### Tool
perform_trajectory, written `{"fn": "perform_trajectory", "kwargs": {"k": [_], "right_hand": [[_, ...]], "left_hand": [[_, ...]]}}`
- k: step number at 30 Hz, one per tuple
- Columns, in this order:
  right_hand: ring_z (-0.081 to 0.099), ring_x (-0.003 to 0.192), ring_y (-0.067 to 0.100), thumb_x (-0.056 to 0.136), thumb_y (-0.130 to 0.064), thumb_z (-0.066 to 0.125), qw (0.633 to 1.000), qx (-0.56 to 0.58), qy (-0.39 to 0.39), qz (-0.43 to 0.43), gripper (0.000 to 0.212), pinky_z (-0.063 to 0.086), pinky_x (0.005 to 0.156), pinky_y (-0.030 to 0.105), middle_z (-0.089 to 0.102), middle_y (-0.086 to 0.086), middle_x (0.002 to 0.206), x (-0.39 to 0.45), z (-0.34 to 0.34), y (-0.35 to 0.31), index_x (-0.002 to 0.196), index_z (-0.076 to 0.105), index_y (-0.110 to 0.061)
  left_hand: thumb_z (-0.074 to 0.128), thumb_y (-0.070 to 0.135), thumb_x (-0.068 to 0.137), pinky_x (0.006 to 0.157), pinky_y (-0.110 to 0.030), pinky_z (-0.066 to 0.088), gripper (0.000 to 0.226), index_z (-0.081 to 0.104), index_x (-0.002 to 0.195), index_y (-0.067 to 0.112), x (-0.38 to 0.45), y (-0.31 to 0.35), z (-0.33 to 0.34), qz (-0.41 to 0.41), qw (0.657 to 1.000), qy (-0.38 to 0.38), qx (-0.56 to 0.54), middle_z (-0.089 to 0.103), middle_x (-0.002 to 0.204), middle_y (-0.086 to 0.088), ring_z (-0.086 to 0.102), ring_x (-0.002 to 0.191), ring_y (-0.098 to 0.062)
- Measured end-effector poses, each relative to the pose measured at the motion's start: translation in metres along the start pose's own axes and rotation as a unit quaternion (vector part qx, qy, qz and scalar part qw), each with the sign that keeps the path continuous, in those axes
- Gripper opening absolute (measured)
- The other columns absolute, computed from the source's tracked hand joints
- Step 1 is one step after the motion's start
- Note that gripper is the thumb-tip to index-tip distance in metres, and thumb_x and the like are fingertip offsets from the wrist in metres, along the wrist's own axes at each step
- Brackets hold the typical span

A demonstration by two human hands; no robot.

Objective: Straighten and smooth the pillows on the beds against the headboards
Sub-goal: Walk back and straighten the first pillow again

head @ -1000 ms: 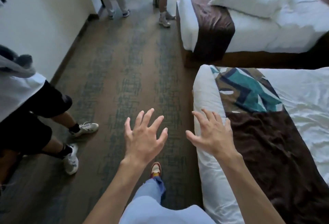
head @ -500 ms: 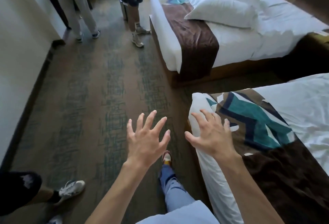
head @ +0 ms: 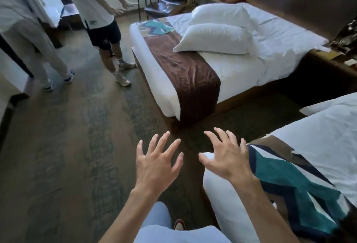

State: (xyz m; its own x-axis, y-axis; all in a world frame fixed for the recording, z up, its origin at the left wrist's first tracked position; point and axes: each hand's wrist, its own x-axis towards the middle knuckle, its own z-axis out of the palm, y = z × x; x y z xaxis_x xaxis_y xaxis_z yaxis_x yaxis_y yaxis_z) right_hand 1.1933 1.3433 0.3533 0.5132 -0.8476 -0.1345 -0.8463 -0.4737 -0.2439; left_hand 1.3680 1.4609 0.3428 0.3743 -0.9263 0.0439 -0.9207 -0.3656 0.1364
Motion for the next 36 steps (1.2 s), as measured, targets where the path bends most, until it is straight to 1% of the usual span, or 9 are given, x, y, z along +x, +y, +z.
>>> {"fn": "perform_trajectory", "kwargs": {"k": [3, 6, 10, 15, 19, 23, 27, 30, 36], "right_hand": [[0.018, 0.154, 0.029, 0.084, -0.069, 0.045, 1.000, 0.000, 0.006, 0.029, 0.076, 0.015, 0.120, 0.066, 0.022, -0.002, 0.167, 0.056, -0.009, 0.014, 0.152, 0.025, -0.042], [0.017, 0.154, 0.029, 0.085, -0.068, 0.046, 0.997, 0.004, 0.012, 0.072, 0.076, 0.014, 0.119, 0.066, 0.022, -0.002, 0.166, 0.114, -0.013, 0.034, 0.152, 0.026, -0.041], [0.017, 0.154, 0.028, 0.084, -0.067, 0.047, 0.991, 0.012, 0.020, 0.129, 0.076, 0.015, 0.119, 0.067, 0.023, -0.002, 0.167, 0.195, -0.020, 0.061, 0.152, 0.026, -0.040], [0.019, 0.153, 0.028, 0.082, -0.068, 0.048, 0.976, 0.032, 0.030, 0.211, 0.077, 0.018, 0.119, 0.068, 0.025, -0.002, 0.166, 0.279, -0.042, 0.100, 0.151, 0.028, -0.041], [0.021, 0.153, 0.027, 0.082, -0.067, 0.050, 0.957, 0.037, 0.040, 0.284, 0.076, 0.019, 0.118, 0.068, 0.026, -0.002, 0.165, 0.321, -0.068, 0.137, 0.150, 0.030, -0.040], [0.019, 0.153, 0.026, 0.083, -0.067, 0.049, 0.928, 0.057, 0.056, 0.365, 0.074, 0.019, 0.119, 0.067, 0.023, -0.004, 0.166, 0.344, -0.083, 0.184, 0.150, 0.029, -0.040], [0.021, 0.152, 0.025, 0.084, -0.067, 0.048, 0.897, 0.064, 0.078, 0.431, 0.074, 0.021, 0.118, 0.067, 0.024, -0.005, 0.165, 0.360, -0.093, 0.239, 0.150, 0.030, -0.039], [0.022, 0.152, 0.025, 0.081, -0.069, 0.043, 0.879, 0.059, 0.091, 0.465, 0.076, 0.022, 0.117, 0.066, 0.025, -0.006, 0.165, 0.374, -0.103, 0.291, 0.149, 0.030, -0.039], [0.022, 0.151, 0.024, 0.078, -0.069, 0.037, 0.843, 0.075, 0.115, 0.519, 0.077, 0.021, 0.118, 0.065, 0.025, -0.007, 0.164, 0.406, -0.142, 0.440, 0.148, 0.032, -0.038]], "left_hand": [[0.022, 0.069, 0.095, 0.121, -0.063, 0.014, 0.058, 0.034, 0.148, 0.051, 0.073, 0.001, 0.009, 0.038, 0.999, -0.021, -0.007, 0.028, 0.164, 0.010, 0.024, 0.153, -0.019], [0.024, 0.069, 0.095, 0.120, -0.063, 0.019, 0.057, 0.039, 0.147, 0.050, 0.146, 0.007, 0.026, 0.081, 0.997, -0.011, -0.011, 0.032, 0.163, 0.009, 0.028, 0.151, -0.020], [0.023, 0.068, 0.095, 0.120, -0.063, 0.019, 0.057, 0.040, 0.147, 0.049, 0.253, 0.022, 0.044, 0.141, 0.989, -0.027, -0.022, 0.033, 0.163, 0.007, 0.028, 0.152, -0.021], [0.025, 0.067, 0.095, 0.120, -0.063, 0.020, 0.057, 0.040, 0.146, 0.048, 0.382, 0.049, 0.055, 0.227, 0.972, -0.046, -0.025, 0.035, 0.162, 0.007, 0.028, 0.151, -0.022], [0.022, 0.068, 0.095, 0.121, -0.064, 0.018, 0.058, 0.039, 0.147, 0.048, 0.465, 0.092, 0.057, 0.299, 0.951, -0.078, -0.026, 0.033, 0.163, 0.007, 0.026, 0.153, -0.022], [0.023, 0.068, 0.095, 0.120, -0.064, 0.019, 0.058, 0.042, 0.146, 0.048, 0.528, 0.153, 0.060, 0.365, 0.926, -0.086, -0.046, 0.035, 0.162, 0.008, 0.027, 0.152, -0.021], [0.020, 0.068, 0.094, 0.123, -0.061, 0.012, 0.059, 0.037, 0.148, 0.049, 0.581, 0.227, 0.072, 0.425, 0.897, -0.110, -0.046, 0.028, 0.164, 0.010, 0.021, 0.154, -0.018], [0.020, 0.069, 0.094, 0.124, -0.059, 0.009, 0.059, 0.034, 0.148, 0.049, 0.618, 0.288, 0.088, 0.458, 0.881, -0.109, -0.049, 0.025, 0.165, 0.011, 0.019, 0.154, -0.017], [0.027, 0.068, 0.096, 0.122, -0.060, 0.009, 0.055, 0.036, 0.147, 0.049, 0.695, 0.456, 0.124, 0.503, 0.855, -0.116, -0.047, 0.027, 0.165, 0.009, 0.021, 0.154, -0.019]]}}
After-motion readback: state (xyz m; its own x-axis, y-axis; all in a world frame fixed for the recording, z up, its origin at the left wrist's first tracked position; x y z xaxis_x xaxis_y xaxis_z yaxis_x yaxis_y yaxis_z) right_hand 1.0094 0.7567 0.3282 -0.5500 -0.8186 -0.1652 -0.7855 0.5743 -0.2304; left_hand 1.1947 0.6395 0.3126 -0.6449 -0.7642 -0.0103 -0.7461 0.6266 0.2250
